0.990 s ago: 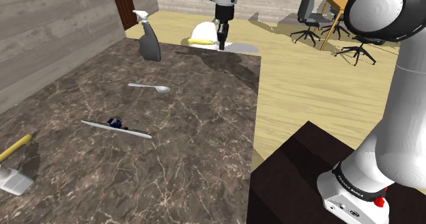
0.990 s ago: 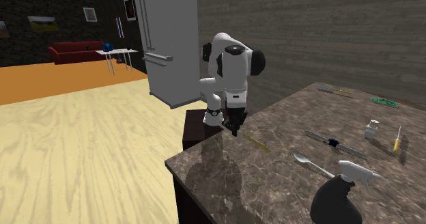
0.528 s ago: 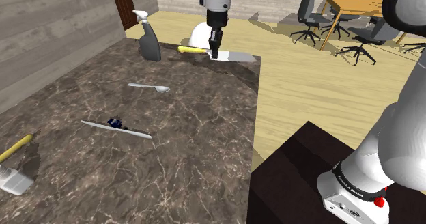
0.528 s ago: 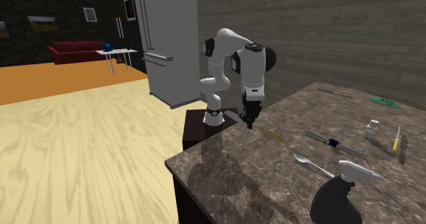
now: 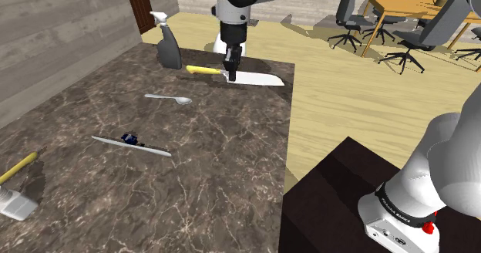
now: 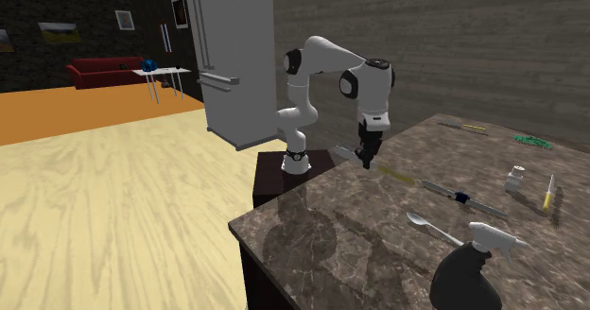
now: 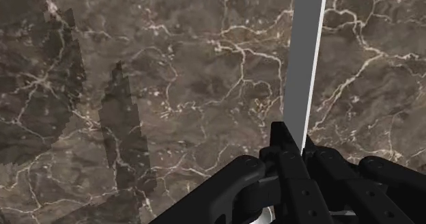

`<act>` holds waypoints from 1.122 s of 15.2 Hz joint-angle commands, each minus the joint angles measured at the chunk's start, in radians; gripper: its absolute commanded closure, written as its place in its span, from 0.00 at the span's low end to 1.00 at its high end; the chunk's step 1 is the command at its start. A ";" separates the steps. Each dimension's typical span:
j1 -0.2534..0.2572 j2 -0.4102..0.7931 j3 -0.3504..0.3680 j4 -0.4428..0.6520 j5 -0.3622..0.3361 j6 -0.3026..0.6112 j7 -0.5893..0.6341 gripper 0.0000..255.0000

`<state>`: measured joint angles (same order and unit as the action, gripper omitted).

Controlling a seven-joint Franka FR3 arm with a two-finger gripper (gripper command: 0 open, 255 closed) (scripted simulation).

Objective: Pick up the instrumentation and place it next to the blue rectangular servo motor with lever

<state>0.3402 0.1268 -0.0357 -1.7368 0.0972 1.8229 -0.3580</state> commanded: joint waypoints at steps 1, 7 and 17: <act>0.024 -0.025 0.019 -0.030 -0.001 0.009 0.044 1.00; 0.098 -0.060 0.081 -0.077 -0.002 0.034 0.179 1.00; 0.221 -0.042 0.189 -0.059 -0.009 0.055 0.410 1.00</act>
<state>0.5464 0.0742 0.1403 -1.8078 0.0907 1.8766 0.0220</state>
